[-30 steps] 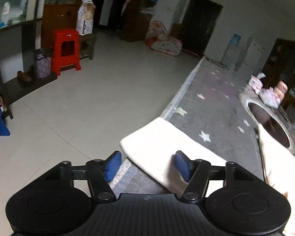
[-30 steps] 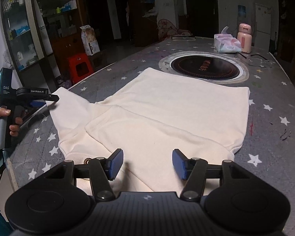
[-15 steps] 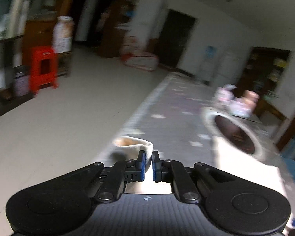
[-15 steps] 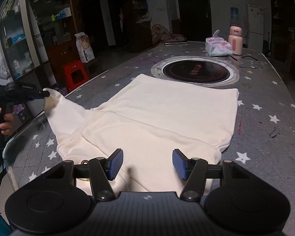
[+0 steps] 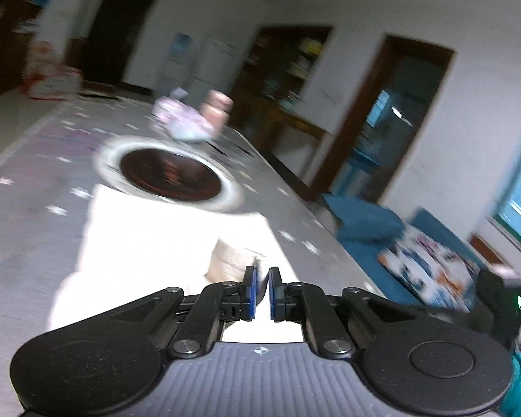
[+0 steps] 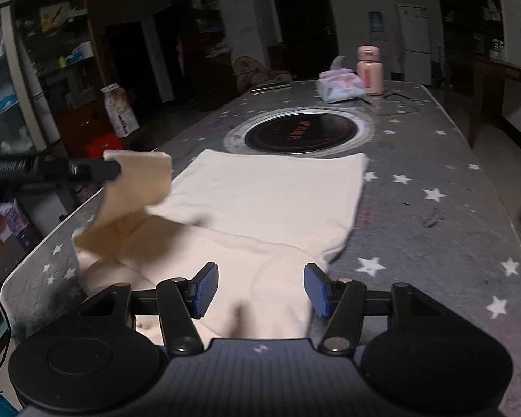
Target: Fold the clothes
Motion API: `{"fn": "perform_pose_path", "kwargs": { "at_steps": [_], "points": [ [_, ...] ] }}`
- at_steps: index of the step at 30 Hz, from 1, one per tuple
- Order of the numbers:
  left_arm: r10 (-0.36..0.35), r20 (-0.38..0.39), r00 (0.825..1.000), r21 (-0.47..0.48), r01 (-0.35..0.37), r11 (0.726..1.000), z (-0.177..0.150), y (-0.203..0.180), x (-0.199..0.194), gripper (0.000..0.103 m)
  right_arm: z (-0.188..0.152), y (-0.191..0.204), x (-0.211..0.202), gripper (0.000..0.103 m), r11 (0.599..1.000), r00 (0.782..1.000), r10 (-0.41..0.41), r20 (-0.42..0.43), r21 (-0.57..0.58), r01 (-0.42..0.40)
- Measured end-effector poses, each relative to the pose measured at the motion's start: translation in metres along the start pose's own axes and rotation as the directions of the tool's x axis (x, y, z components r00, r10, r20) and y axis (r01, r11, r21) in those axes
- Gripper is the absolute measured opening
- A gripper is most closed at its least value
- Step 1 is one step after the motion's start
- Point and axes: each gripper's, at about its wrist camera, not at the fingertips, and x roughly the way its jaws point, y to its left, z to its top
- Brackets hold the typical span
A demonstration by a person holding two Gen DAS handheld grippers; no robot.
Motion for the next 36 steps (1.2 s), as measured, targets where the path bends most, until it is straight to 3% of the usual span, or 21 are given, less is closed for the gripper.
{"fn": "perform_pose_path", "kwargs": {
  "at_steps": [3, 7, 9, 12, 14, 18, 22, 27, 28, 32, 36],
  "points": [
    [-0.037, -0.077, 0.996, 0.023, 0.039, 0.999, -0.015, -0.012, 0.021, 0.012, 0.0, -0.008, -0.002, 0.053, 1.0, 1.0, -0.012, 0.006, 0.028, 0.012],
    [-0.017, -0.118, 0.993, 0.069, 0.025, 0.997, -0.029, -0.015, 0.026, 0.02, 0.001, -0.011, 0.0, 0.049, 0.999, 1.0, -0.01, 0.007, 0.046, 0.009],
    [-0.006, -0.121, 0.993, 0.089, 0.017, 0.996, -0.031, -0.011, 0.023, 0.032, 0.002, -0.01, 0.002, 0.041, 0.999, 1.0, 0.007, 0.002, 0.043, -0.007],
    [0.047, -0.084, 0.995, 0.137, -0.035, 0.99, -0.033, -0.005, 0.005, 0.045, 0.003, 0.0, 0.011, 0.038, 0.999, 0.999, 0.043, -0.017, 0.023, -0.043],
    [0.099, -0.055, 0.994, 0.171, -0.088, 0.981, -0.034, 0.001, -0.009, 0.048, 0.002, 0.007, 0.018, 0.037, 0.998, 0.997, 0.067, -0.032, 0.008, -0.067],
    [0.231, -0.004, 0.973, 0.213, -0.225, 0.951, -0.041, 0.02, -0.037, 0.056, -0.002, 0.02, 0.033, 0.035, 0.997, 0.994, 0.079, -0.075, -0.016, -0.081],
    [0.318, 0.005, 0.948, 0.234, -0.31, 0.921, -0.051, 0.038, -0.058, 0.058, -0.005, 0.021, 0.043, 0.032, 0.999, 0.994, 0.047, -0.096, -0.007, -0.048],
    [0.371, -0.017, 0.928, 0.261, -0.354, 0.898, -0.062, 0.055, -0.065, 0.063, -0.006, 0.025, 0.043, 0.013, 0.999, 0.994, 0.037, -0.106, -0.021, -0.04],
    [0.375, -0.024, 0.927, 0.265, -0.356, 0.896, -0.065, 0.057, -0.066, 0.063, -0.005, 0.025, 0.043, 0.008, 0.999, 0.994, 0.036, -0.105, -0.022, -0.038],
    [0.372, -0.032, 0.928, 0.272, -0.35, 0.896, -0.071, 0.061, -0.066, 0.061, 0.0, 0.029, 0.039, 0.006, 0.998, 0.996, 0.025, -0.089, -0.053, -0.03],
    [0.358, -0.028, 0.933, 0.273, -0.338, 0.901, -0.072, 0.063, -0.065, 0.047, 0.013, 0.035, 0.029, 0.006, 0.995, 0.999, 0.019, -0.049, -0.093, -0.023]
  ]
}}
